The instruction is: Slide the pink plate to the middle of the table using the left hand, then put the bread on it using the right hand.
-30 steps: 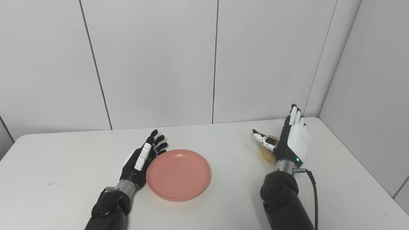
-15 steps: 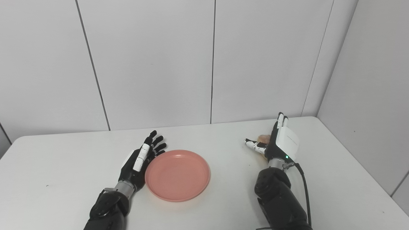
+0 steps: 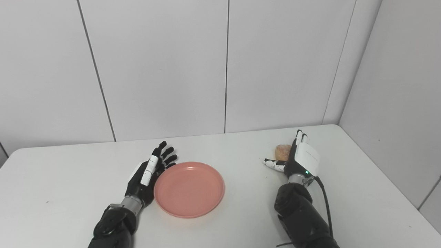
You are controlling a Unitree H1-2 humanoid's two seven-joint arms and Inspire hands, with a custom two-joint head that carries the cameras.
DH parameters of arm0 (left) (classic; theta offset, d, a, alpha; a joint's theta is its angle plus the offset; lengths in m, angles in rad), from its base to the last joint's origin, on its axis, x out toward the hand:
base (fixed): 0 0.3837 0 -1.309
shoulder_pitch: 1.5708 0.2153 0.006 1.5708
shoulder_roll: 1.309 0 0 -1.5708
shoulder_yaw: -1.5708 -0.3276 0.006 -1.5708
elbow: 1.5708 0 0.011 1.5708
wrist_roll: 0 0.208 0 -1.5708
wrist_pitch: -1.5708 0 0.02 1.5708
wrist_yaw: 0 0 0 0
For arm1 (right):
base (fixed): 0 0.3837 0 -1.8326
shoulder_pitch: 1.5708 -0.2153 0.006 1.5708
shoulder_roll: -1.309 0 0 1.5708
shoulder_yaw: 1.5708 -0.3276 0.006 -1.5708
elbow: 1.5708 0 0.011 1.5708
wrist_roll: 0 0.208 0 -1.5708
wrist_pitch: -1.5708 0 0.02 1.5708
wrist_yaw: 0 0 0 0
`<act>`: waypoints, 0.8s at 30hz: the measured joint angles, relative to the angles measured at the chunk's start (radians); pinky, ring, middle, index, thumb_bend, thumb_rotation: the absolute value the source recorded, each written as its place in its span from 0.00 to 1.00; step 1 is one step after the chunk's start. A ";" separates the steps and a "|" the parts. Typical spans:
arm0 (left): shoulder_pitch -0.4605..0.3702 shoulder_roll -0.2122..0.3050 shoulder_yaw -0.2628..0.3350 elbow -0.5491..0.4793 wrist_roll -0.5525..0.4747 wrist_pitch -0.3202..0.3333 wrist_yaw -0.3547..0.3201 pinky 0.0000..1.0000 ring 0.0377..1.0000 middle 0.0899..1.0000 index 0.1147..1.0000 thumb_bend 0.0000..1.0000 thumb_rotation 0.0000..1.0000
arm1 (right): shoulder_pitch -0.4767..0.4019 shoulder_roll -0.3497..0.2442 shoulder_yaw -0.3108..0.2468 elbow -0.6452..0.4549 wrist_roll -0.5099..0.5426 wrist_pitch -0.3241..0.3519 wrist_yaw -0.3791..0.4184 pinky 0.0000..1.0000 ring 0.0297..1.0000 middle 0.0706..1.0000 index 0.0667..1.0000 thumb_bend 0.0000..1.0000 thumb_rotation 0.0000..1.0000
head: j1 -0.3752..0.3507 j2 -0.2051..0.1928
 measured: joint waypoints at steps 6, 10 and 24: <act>0.000 0.001 0.000 0.000 0.000 0.000 0.000 0.92 0.92 0.95 1.00 0.85 0.84 | -0.003 0.000 0.002 0.010 0.006 0.001 -0.006 0.70 0.76 0.81 0.82 0.98 0.25 | 0.000 0.002; 0.000 0.002 -0.001 -0.001 0.000 0.001 -0.001 0.92 0.92 0.96 1.00 0.86 0.84 | -0.005 -0.013 0.001 0.008 0.036 -0.031 -0.014 0.44 0.51 0.57 0.53 0.69 0.11 | -0.002 0.006; 0.009 0.007 -0.004 -0.015 0.000 0.008 -0.002 0.93 0.92 0.96 1.00 0.86 0.84 | -0.014 -0.042 0.041 0.020 0.064 -0.055 0.016 0.20 0.38 0.45 0.46 0.52 0.00 | 0.000 0.014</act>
